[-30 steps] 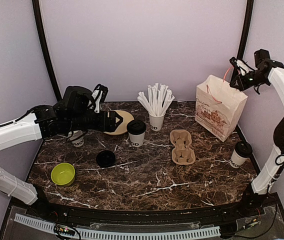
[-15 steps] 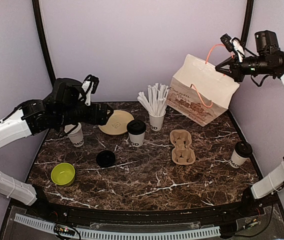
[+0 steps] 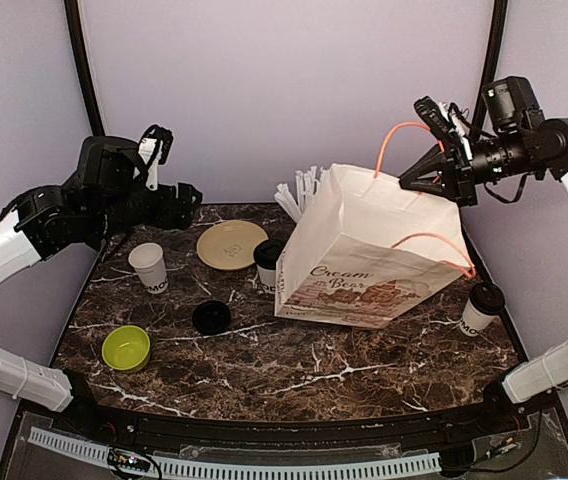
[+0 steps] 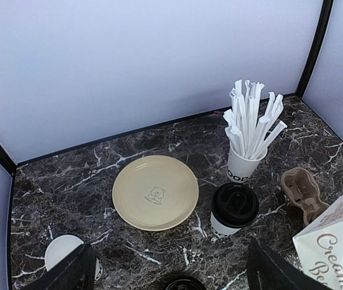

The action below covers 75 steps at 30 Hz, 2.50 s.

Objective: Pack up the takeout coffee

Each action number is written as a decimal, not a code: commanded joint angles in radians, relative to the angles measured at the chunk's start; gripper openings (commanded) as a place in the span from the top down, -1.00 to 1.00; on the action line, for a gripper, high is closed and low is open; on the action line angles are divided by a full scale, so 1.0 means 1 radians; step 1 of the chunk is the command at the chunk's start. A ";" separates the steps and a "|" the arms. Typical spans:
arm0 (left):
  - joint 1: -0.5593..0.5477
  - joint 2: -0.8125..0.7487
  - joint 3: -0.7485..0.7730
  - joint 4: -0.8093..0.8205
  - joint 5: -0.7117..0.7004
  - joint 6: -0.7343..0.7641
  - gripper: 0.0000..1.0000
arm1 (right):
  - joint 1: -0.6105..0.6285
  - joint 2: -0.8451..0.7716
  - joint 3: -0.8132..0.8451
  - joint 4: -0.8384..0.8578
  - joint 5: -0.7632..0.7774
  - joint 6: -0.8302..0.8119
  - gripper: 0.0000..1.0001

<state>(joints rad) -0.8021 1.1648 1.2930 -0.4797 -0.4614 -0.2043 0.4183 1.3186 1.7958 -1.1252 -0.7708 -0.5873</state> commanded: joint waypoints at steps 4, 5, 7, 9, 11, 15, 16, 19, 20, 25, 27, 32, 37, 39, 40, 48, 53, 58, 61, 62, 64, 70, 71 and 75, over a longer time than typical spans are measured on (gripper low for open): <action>0.005 -0.016 0.038 -0.044 -0.040 0.012 -0.77 | 0.190 0.037 -0.007 0.019 -0.071 0.026 1.00; 0.004 -0.021 0.036 -0.044 -0.042 0.013 -0.77 | 0.214 0.050 -0.006 0.014 -0.064 0.022 1.00; 0.005 -0.028 0.028 -0.046 -0.047 0.011 -0.77 | 0.264 0.084 -0.001 0.002 -0.035 0.016 1.00; 0.004 -0.036 0.020 -0.045 -0.043 0.006 -0.77 | 0.309 0.110 0.004 -0.008 -0.001 0.015 1.00; 0.005 -0.046 0.007 -0.043 -0.036 0.002 -0.77 | 0.347 0.142 0.007 -0.010 0.030 0.019 1.00; 0.006 -0.065 -0.016 -0.037 -0.033 0.001 -0.77 | 0.389 0.211 0.020 -0.020 0.080 0.014 1.00; 0.005 -0.066 -0.020 -0.038 -0.032 0.002 -0.77 | 0.397 0.227 0.026 -0.020 0.087 0.014 1.00; 0.005 -0.070 -0.030 -0.040 -0.021 0.004 -0.77 | 0.416 0.272 0.042 -0.017 0.101 0.027 1.00; 0.006 -0.071 -0.034 -0.037 -0.019 0.005 -0.77 | 0.420 0.286 0.048 -0.013 0.102 0.030 1.00; 0.006 -0.070 -0.076 -0.007 -0.005 0.017 -0.77 | 0.439 0.387 0.102 -0.017 0.102 0.056 1.00; 0.006 -0.064 -0.088 0.000 -0.002 0.024 -0.77 | 0.439 0.431 0.144 -0.037 0.100 0.064 0.63; 0.006 -0.053 -0.082 -0.014 0.021 0.029 -0.77 | 0.370 0.465 0.292 -0.151 0.080 0.045 -0.21; 0.006 -0.072 -0.077 -0.027 0.018 0.031 -0.77 | 0.172 0.313 0.197 -0.144 0.035 -0.002 -0.45; 0.005 -0.081 -0.086 -0.017 0.017 0.032 -0.77 | 0.088 0.239 0.101 -0.104 0.041 0.005 -0.49; 0.006 -0.085 -0.090 -0.012 0.021 0.031 -0.77 | 0.056 0.205 0.037 -0.064 0.053 0.010 -0.50; 0.006 -0.074 -0.086 0.064 0.000 0.058 -0.77 | 0.016 0.041 -0.627 0.293 0.423 0.159 0.34; 0.006 -0.055 -0.064 0.066 -0.023 0.073 -0.77 | 0.020 0.103 -0.722 0.364 0.416 0.171 0.96; 0.006 -0.054 -0.083 0.078 -0.008 0.045 -0.77 | 0.041 0.200 -0.710 0.422 0.370 0.186 1.00; 0.006 -0.058 -0.093 0.065 -0.005 0.034 -0.77 | 0.065 0.254 -0.707 0.451 0.356 0.182 1.00; 0.007 -0.061 -0.094 0.062 -0.008 0.032 -0.76 | 0.079 0.281 -0.708 0.456 0.359 0.180 1.00; 0.006 -0.068 -0.096 0.055 -0.017 0.029 -0.76 | 0.093 0.320 -0.708 0.454 0.362 0.174 1.00; 0.006 -0.083 -0.098 0.051 -0.030 0.027 -0.77 | 0.097 0.371 -0.708 0.440 0.477 0.187 1.00; 0.006 -0.083 -0.100 0.052 -0.031 0.028 -0.77 | 0.090 0.367 -0.708 0.437 0.518 0.189 1.00; 0.006 -0.076 -0.110 0.067 -0.027 0.036 -0.77 | 0.025 0.369 -0.689 0.437 0.686 0.207 1.00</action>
<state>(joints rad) -0.8005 1.1065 1.2041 -0.4347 -0.4759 -0.1688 0.5007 1.6936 1.0714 -0.6960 -0.2695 -0.4038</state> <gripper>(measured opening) 0.884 0.002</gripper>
